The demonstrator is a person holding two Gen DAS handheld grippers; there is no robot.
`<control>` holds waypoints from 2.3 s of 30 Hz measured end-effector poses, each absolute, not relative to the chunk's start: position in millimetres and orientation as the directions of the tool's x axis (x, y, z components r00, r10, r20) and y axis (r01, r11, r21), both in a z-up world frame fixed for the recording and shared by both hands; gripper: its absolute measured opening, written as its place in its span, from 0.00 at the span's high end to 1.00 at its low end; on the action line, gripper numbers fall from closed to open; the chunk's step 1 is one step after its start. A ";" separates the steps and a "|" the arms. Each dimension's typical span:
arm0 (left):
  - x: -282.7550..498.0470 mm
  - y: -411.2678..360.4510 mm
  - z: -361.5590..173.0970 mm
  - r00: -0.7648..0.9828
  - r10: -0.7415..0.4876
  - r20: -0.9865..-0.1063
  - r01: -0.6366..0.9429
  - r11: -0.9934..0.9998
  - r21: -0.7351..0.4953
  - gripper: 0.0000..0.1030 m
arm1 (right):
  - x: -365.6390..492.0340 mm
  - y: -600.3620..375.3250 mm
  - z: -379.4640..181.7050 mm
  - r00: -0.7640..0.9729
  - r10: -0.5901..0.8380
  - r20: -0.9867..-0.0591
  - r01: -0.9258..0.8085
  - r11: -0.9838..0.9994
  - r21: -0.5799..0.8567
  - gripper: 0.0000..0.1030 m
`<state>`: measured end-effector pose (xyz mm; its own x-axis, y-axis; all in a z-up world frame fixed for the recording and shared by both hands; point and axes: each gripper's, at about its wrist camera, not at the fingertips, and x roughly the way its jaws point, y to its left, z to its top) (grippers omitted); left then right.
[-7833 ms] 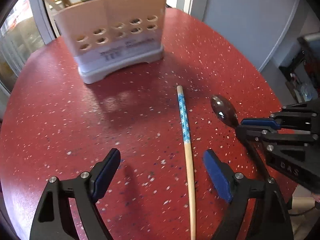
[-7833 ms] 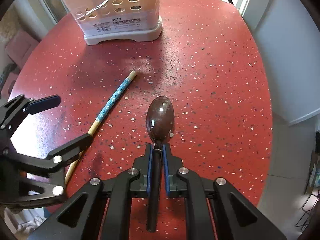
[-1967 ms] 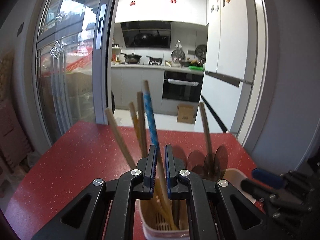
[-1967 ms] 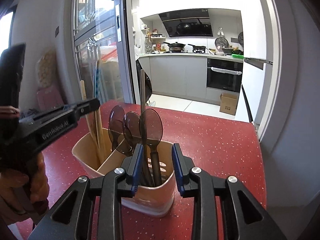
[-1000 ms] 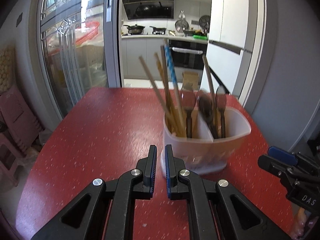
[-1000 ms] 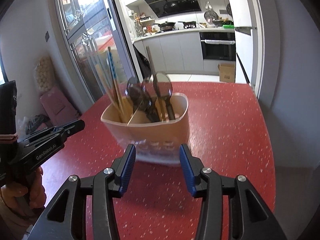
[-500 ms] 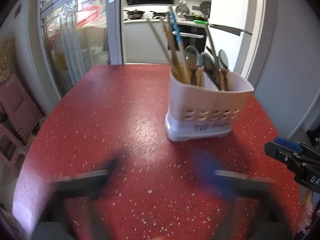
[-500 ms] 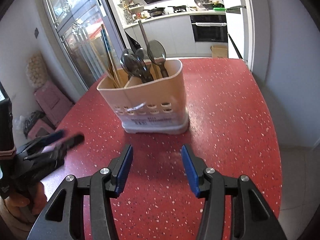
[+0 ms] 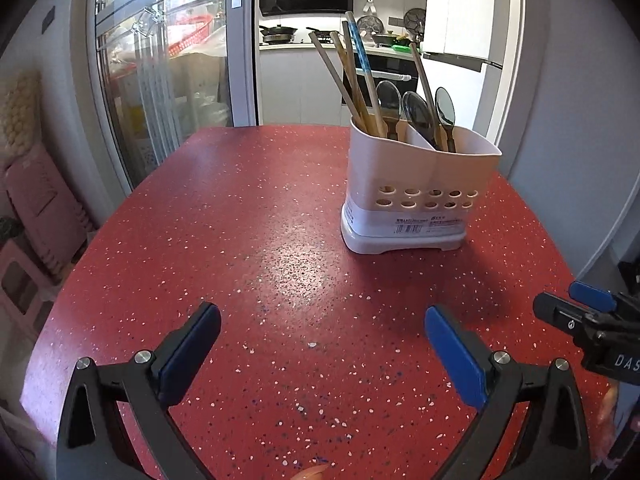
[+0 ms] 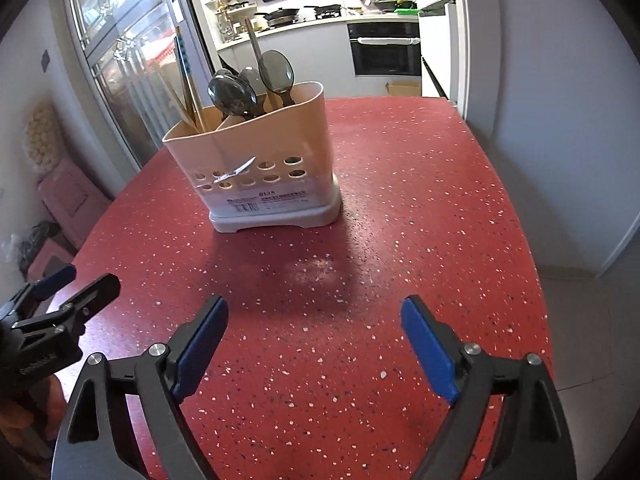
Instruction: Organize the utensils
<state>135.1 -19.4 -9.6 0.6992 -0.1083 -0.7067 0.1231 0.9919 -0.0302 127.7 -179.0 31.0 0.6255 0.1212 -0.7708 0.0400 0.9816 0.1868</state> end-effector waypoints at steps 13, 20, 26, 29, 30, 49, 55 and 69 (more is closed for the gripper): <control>119.5 -19.0 -9.9 0.713 -0.100 -0.694 0.113 0.993 -0.027 0.00 | 105.1 -174.7 44.0 0.711 0.068 -0.700 0.066 0.984 0.163 0.11; 113.3 -22.2 3.0 0.764 -0.084 -0.640 0.095 0.995 -0.016 0.00 | 98.3 -168.8 58.8 0.778 -0.005 -0.628 0.092 0.990 0.105 0.11; 114.4 -22.2 16.5 0.805 -0.070 -0.589 0.081 0.997 -0.009 0.00 | 97.5 -172.4 67.6 0.803 -0.041 -0.594 0.125 0.987 0.102 0.11; 114.9 -24.7 22.6 0.826 -0.058 -0.561 0.080 0.997 0.015 0.00 | 97.8 -170.6 73.5 0.819 -0.066 -0.570 0.137 0.987 0.082 0.11; 115.3 -25.8 25.1 0.835 -0.055 -0.548 0.082 0.996 0.024 0.00 | 97.7 -169.6 75.5 0.824 -0.073 -0.562 0.139 0.987 0.075 0.11; 121.6 -35.0 39.8 0.866 -0.091 -0.492 0.107 0.994 0.004 0.00 | 97.9 -162.1 96.0 0.880 -0.172 -0.443 0.191 0.982 -0.003 0.11; 124.5 -30.5 35.1 0.868 -0.066 -0.491 0.080 0.997 0.009 0.00 | 98.5 -158.6 92.2 0.883 -0.152 -0.444 0.171 0.985 0.004 0.11; 130.1 -20.0 11.8 0.859 -0.044 -0.510 0.049 0.999 -0.002 0.00 | 102.8 -155.4 75.4 0.883 -0.149 -0.444 0.170 0.986 0.006 0.11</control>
<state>130.1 -20.0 11.8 0.8588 -0.0436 -0.5105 0.0492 0.9988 -0.0025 102.8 -155.4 75.4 0.8834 -0.1491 -0.4443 0.1695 0.9855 0.0064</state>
